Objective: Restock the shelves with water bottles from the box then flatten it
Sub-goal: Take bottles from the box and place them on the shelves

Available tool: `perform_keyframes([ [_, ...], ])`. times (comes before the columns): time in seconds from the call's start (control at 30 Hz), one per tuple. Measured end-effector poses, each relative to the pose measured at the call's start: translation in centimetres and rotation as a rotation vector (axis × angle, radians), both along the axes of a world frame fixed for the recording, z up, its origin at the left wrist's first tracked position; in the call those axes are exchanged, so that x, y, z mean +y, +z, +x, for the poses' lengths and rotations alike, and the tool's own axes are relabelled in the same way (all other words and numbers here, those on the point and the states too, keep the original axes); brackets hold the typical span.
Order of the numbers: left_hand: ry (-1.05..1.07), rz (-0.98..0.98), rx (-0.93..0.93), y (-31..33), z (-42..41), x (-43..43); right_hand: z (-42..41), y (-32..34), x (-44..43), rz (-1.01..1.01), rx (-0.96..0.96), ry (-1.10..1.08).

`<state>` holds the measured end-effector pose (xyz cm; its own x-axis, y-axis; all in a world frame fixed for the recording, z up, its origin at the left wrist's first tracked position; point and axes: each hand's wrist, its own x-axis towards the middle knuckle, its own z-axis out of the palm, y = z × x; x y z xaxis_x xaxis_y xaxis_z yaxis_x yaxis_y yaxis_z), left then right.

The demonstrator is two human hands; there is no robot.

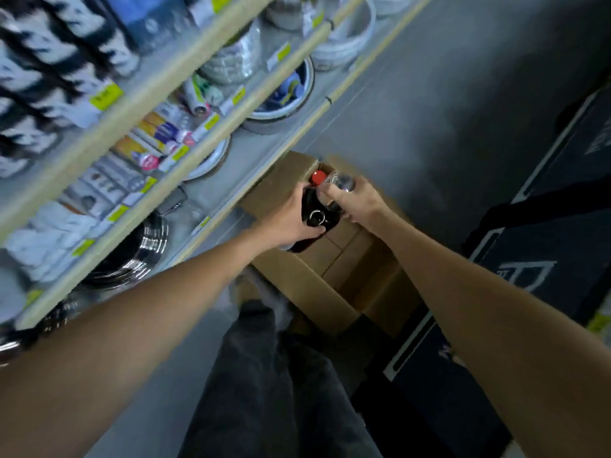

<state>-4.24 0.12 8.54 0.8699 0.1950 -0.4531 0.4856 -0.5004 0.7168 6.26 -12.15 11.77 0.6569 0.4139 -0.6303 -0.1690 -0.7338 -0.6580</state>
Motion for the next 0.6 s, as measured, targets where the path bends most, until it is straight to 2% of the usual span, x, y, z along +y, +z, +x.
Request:
perform_keyframes([
  [0.2, 0.109, 0.128, 0.017, 10.7, -5.4, 6.1, -2.5, 11.1, 6.8, 0.032, 0.042, 0.263],
  [0.33, 0.279, 0.085, -0.031, 16.8, -11.9, 9.6, -7.3, 16.4, 11.7, 0.111, 0.102, 0.48],
  [0.43, 0.429, 0.019, -0.107, 21.5, -17.9, 12.1, -13.1, 20.8, 15.6, 0.179, 0.163, 0.6],
  [0.6, 0.597, 0.031, -0.277, 29.6, -31.1, 13.9, -25.4, 27.9, 20.1, 0.352, 0.223, 0.766],
])
